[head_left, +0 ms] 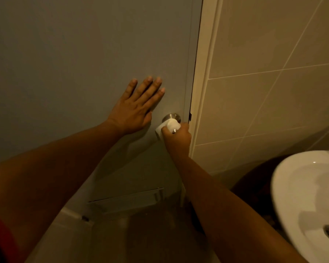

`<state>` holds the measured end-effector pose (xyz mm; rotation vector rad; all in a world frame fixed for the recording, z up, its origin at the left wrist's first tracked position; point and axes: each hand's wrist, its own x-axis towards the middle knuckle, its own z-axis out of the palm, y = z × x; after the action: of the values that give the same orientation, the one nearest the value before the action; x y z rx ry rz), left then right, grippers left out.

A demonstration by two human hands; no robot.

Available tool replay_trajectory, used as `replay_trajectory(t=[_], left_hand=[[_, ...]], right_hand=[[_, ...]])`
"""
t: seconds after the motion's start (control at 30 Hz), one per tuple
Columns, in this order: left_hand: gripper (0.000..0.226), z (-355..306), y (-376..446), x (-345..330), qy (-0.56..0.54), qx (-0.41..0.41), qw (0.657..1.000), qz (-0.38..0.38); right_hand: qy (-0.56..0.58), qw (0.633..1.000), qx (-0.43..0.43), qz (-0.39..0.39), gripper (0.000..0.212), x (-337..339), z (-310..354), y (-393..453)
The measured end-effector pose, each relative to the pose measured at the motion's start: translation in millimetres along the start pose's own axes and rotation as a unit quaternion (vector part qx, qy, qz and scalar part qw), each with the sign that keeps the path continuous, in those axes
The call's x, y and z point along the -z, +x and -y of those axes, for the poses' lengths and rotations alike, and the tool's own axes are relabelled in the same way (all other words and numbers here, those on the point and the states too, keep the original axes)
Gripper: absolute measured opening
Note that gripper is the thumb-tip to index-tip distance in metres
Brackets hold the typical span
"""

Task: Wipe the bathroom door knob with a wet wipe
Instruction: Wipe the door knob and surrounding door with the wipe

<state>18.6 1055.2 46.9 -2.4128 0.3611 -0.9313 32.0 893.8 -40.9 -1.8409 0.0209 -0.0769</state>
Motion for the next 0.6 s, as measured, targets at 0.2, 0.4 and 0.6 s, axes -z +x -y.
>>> replay_trajectory(t=[0.2, 0.4, 0.6], left_hand=[[0.073, 0, -1, 9, -0.01, 0.004, 0.999, 0.036], [0.072, -6, -1, 20, -0.027, 0.021, 0.996, 0.081], [0.054, -30, -2, 35, -0.122, 0.097, 0.985, 0.076]], right_hand=[[0.05, 0.998, -0.021, 0.02, 0.049, 6, 1, -10], [0.026, 0.998, 0.039, 0.032, 0.05, 20, -12, -26], [-0.037, 0.99, 0.11, 0.074, 0.057, 40, -17, -21]])
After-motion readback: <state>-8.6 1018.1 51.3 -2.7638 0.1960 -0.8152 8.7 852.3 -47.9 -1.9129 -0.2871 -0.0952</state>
